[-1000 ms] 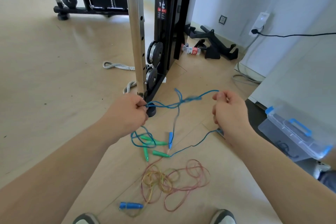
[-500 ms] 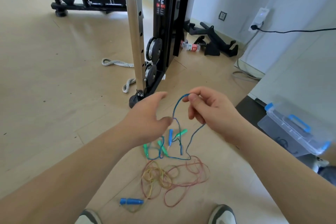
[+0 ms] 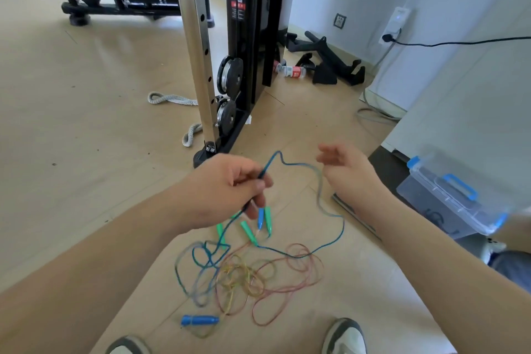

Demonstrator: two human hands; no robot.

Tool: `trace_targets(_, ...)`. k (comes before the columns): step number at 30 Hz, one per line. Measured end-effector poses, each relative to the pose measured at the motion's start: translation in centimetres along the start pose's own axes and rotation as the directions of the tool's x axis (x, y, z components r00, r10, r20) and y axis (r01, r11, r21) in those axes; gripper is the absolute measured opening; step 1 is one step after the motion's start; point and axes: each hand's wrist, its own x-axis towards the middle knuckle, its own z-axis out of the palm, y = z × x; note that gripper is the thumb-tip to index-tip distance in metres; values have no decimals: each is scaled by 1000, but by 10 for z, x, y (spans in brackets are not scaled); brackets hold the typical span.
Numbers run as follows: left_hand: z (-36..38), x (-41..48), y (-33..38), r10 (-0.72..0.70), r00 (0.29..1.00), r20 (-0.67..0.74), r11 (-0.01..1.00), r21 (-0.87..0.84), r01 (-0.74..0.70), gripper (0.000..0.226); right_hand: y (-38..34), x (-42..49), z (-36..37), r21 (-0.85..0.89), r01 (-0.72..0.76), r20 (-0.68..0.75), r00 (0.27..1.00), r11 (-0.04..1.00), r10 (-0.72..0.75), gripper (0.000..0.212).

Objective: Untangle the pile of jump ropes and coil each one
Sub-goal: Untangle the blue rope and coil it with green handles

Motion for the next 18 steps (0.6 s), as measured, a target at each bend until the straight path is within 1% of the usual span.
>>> trace_targets(1, 2, -2, 7, 19, 1000, -14, 996, -87, -20, 17, -7, -4, 3, 49, 76, 48, 996, 996, -79, 56)
trace_targets(2, 4, -4, 13, 37, 999, -10, 990, -136, -38, 16, -16, -11, 7, 114, 158, 102, 980, 981, -170, 57)
trace_targets(3, 7, -6, 16, 58, 998, -3, 987, -152, -58, 16, -26, -19, 9, 185, 216, 169, 954, 959, -248, 53)
trace_targets(5, 10, -8, 22, 108, 994, -13, 983, -150, -109, 14, -43, -33, 13, 318, 227, 324, 886, 921, -330, 34)
trace_targets(6, 10, -8, 24, 129, 991, -43, 979, -153, -135, 12, -49, -40, 15, 340, 219, 386, 854, 914, -348, 23)
trace_targets(7, 9, -7, 26, 141, 986, -90, 977, -151, -153, 9, -53, -44, 16, 323, 231, 412, 839, 918, -356, 20)
trace_targets(8, 8, -6, 27, 141, 979, -145, 976, -143, -161, 6, -53, -45, 17, 268, 261, 394, 849, 927, -353, 24)
trace_targets(9, 5, -4, 26, 130, 972, -195, 979, -133, -157, 8, -52, -43, 17, 202, 275, 346, 878, 940, -331, 30)
trace_targets(10, 1, -3, 24, 112, 968, -226, 981, -128, -144, 12, -50, -39, 18, 141, 273, 271, 914, 952, -302, 34)
trace_targets(11, -3, -2, 20, 86, 971, -222, 986, -123, -115, 16, -47, -34, 18, 97, 258, 181, 945, 961, -272, 36)
trace_targets(12, -7, -2, 16, 46, 983, -178, 992, -107, -66, 17, -44, -28, 18, 64, 241, 84, 966, 968, -246, 37)
trace_targets(13, -10, -4, 10, -4, 995, -98, 999, -51, -1, 14, -41, -24, 17, 61, 213, -16, 977, 975, -212, 37)
trace_targets(14, -12, -6, 3, -63, 998, 9, 996, 55, 63, 10, -37, -19, 15, 81, 184, -101, 979, 979, -176, 37)
trace_targets(15, -13, -9, -4, -138, 982, 127, 976, 185, 113, 7, -33, -13, 12, 124, 150, -173, 977, 981, -128, 37)
trace_targets(16, -13, -11, -11, -216, 949, 231, 946, 290, 145, 6, -26, -7, 9, 142, 108, -226, 971, 984, -74, 37)
trace_targets(17, -12, -13, -15, -271, 915, 300, 925, 343, 162, 7, -20, -4, 5, 125, 60, -261, 965, 990, -25, 37)
trace_targets(18, -11, -14, -16, -287, 900, 328, 924, 344, 169, 11, -11, 0, 3, 71, 12, -278, 961, 997, 8, 37)
